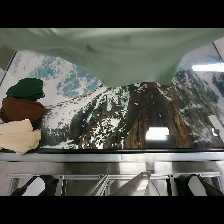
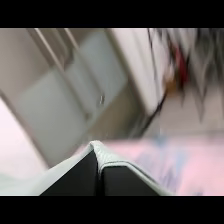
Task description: Fold the shirts.
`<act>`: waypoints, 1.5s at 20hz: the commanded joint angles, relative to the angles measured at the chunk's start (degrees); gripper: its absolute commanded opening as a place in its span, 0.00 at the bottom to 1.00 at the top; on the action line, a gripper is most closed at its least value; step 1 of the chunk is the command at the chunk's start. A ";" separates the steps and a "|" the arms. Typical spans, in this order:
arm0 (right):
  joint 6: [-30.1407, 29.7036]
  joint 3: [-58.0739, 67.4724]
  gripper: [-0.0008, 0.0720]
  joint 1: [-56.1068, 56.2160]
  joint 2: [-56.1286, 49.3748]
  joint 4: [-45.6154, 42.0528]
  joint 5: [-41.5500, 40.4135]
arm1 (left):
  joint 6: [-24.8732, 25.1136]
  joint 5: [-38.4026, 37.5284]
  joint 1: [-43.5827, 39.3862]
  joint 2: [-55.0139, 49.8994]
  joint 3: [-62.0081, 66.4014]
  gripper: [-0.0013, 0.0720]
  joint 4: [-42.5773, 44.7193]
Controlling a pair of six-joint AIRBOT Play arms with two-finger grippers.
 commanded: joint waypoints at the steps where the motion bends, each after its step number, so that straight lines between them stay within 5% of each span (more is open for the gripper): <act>1: -3.87 14.49 0.04 -8.81 8.63 4.09 -8.55 | -6.71 11.28 13.81 11.45 11.15 0.05 -15.58; 4: -0.20 22.97 0.04 -11.72 8.44 -5.53 -10.84 | -11.45 10.34 25.20 11.13 14.99 0.05 -18.64; 8: 2.19 23.41 0.04 -9.81 3.69 -7.08 -7.41 | -12.55 9.53 17.46 7.61 7.17 0.05 -15.06; 12: 4.11 18.03 0.04 0.00 -7.67 -9.38 0.79 | -12.31 17.05 4.76 1.55 -2.69 0.05 17.57; 14: 4.09 11.61 0.04 8.20 -13.62 -17.97 0.42 | -8.17 22.88 -3.67 -3.65 -6.71 0.05 24.61; 16: 3.63 4.00 0.04 16.11 -20.70 -26.21 -4.66 | -2.80 29.81 -11.52 -11.32 -8.17 0.05 28.52; 19: 3.50 -0.55 0.04 22.58 -36.33 -30.80 -14.80 | -1.86 41.42 -20.48 -28.06 -6.29 0.06 36.13; 24: 1.88 3.48 0.05 23.67 -55.63 -28.89 -19.71 | 0.76 35.76 -23.89 -55.10 12.15 0.05 31.69; 25: 1.70 4.85 0.22 23.28 -57.09 -28.87 -19.67 | 0.57 34.32 -23.23 -57.96 16.02 0.18 30.77; 26: 1.70 6.27 0.39 22.67 -57.61 -28.89 -19.65 | 0.57 32.04 -22.21 -59.71 19.19 0.57 28.79; 27: 1.70 7.82 0.39 21.77 -57.51 -28.92 -18.93 | 0.57 30.01 -20.83 -60.52 21.66 0.89 26.45; 28: 1.70 9.75 0.39 20.37 -57.07 -28.98 -16.55 | 0.55 28.02 -19.19 -60.59 23.85 0.99 24.98; 30: 2.40 11.58 0.39 16.90 -55.04 -29.11 -10.27 | -2.89 22.84 -14.51 -59.87 28.41 0.97 25.70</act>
